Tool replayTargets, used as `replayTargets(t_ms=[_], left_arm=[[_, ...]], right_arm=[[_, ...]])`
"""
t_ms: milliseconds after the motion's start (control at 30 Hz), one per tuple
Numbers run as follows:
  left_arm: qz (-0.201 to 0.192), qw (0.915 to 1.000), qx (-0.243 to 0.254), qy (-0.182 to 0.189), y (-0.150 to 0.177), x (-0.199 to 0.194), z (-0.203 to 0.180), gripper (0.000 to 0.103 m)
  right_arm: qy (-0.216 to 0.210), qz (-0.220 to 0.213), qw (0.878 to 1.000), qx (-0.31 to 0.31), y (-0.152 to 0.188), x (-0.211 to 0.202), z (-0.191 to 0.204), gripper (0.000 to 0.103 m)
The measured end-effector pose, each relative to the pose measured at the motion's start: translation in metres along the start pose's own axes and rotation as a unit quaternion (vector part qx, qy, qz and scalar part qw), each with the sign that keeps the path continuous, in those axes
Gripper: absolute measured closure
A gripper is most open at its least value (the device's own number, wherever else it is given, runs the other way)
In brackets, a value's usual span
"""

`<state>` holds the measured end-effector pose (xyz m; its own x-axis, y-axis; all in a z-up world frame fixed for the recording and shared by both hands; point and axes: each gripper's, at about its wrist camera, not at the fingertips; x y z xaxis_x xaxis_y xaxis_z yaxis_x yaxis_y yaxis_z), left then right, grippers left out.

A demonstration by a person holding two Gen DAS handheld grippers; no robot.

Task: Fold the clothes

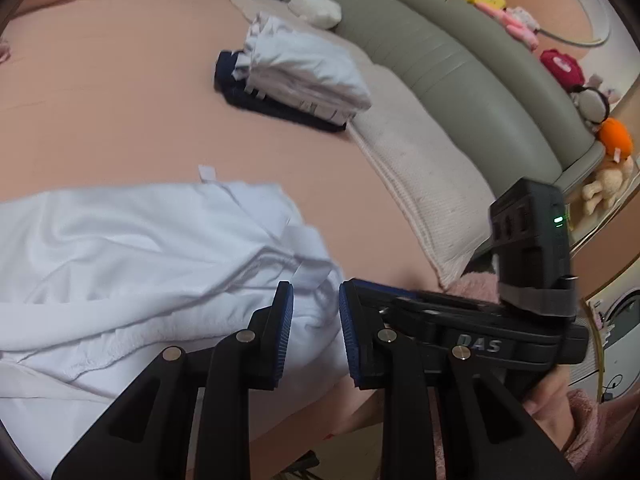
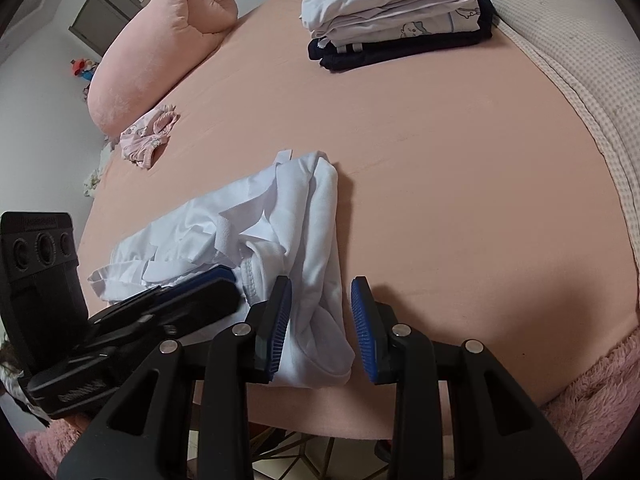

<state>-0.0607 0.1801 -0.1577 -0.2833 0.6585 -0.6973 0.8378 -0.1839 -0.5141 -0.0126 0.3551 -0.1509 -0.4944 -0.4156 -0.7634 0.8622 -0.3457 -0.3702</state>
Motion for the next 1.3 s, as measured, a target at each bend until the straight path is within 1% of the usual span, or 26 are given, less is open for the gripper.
replayTargets(t_ms=[100,233,433,867,967,1000,1067,1133,1200,1233,1267,1300], left_arm=[[0.007,0.9999,0.008,-0.012,-0.003,0.005,-0.002,0.078],[0.022,0.9996,0.002,-0.019,-0.001,0.018,0.002,0.078],[0.027,0.9995,-0.003,-0.019,0.002,0.02,0.006,0.078],[0.035,0.9991,-0.019,-0.016,0.005,0.025,0.013,0.078],[0.035,0.9991,-0.015,-0.02,0.006,0.026,0.011,0.078],[0.035,0.9991,-0.01,-0.023,0.006,0.027,0.009,0.08],[0.033,0.9991,-0.013,-0.022,0.007,0.027,0.01,0.08],[0.033,0.9992,-0.017,-0.014,0.006,0.025,0.013,0.079],[0.032,0.9993,-0.015,-0.012,0.005,0.022,0.013,0.079],[0.03,0.9994,-0.015,-0.013,0.004,0.019,0.013,0.079],[0.027,0.9994,-0.016,-0.014,0.004,0.015,0.014,0.079],[0.023,0.9995,-0.017,-0.016,0.003,0.01,0.015,0.079]], right_arm=[[-0.001,0.0,1.0,0.003,-0.001,0.001,0.001,0.072],[-0.004,0.003,1.0,-0.004,-0.002,0.001,0.001,0.072],[-0.004,0.001,1.0,0.001,-0.001,-0.001,-0.001,0.072],[-0.006,0.002,1.0,-0.009,0.003,-0.001,0.005,0.072],[-0.027,-0.003,1.0,-0.011,0.005,-0.005,0.009,0.072],[-0.029,-0.002,0.999,-0.016,0.007,-0.005,0.011,0.072],[-0.006,0.002,0.999,-0.034,0.01,-0.003,0.019,0.071],[0.008,0.008,0.999,-0.033,0.011,-0.001,0.017,0.071],[-0.001,-0.01,1.0,-0.015,0.009,-0.009,0.011,0.071],[0.006,-0.021,1.0,-0.014,0.007,-0.013,0.01,0.07],[0.017,-0.029,0.999,-0.016,0.007,-0.016,0.01,0.067],[0.023,-0.033,0.999,-0.02,0.006,-0.017,0.011,0.066]])
Point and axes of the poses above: each gripper's, at about its wrist camera, not at the fingertips, and x roughly the way its jaws point, z to its left, y to its underside, and after that the axes turned 6 degrees about -y, right-handed
